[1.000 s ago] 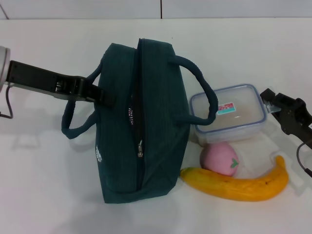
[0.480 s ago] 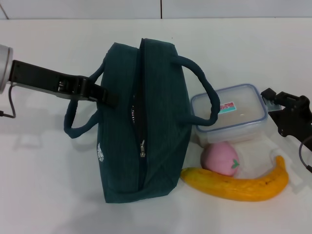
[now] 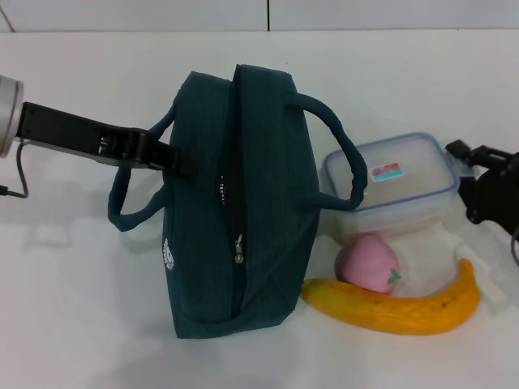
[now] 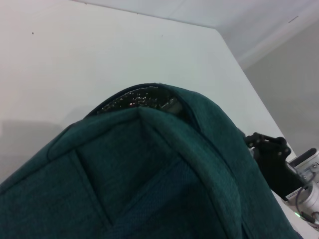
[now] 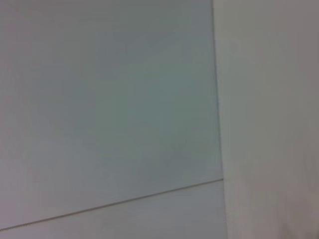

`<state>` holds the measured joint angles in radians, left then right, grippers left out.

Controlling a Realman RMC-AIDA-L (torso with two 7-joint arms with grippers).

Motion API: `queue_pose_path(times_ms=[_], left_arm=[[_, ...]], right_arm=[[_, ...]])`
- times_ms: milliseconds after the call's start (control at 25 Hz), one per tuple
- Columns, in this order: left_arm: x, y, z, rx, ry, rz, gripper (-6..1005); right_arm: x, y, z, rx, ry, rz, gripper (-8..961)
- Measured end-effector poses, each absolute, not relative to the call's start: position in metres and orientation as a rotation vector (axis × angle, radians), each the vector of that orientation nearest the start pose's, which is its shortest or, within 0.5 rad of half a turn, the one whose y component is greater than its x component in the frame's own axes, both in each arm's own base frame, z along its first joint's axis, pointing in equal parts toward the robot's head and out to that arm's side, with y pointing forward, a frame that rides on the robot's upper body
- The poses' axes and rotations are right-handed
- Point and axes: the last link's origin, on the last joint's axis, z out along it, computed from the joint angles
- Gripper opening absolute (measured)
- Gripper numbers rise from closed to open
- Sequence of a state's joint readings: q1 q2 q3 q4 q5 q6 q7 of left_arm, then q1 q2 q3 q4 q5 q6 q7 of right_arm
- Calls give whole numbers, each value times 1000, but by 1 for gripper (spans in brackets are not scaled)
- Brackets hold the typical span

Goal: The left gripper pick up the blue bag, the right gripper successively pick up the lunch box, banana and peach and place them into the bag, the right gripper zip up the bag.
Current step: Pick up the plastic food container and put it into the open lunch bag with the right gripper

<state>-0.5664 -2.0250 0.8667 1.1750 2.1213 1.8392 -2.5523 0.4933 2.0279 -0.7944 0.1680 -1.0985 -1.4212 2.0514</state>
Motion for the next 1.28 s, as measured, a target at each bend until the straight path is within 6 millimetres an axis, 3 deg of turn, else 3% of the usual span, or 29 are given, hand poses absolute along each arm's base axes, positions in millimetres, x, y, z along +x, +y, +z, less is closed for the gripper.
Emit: queue_pose_path(times_ms=[800,1000,1280], left_arm=[[-197,340,71,-2652,-1562,-346,41],[-193,341,69,-2664,-1550,-355,41],[-188,344,65,-2680,-1542,-360,41]], right_arm=[[323,289,12,-1136,1984,2003,111],[308,298,20,-1175,1924,2107,113],[272,323,22,-1293,1903,2231,115]])
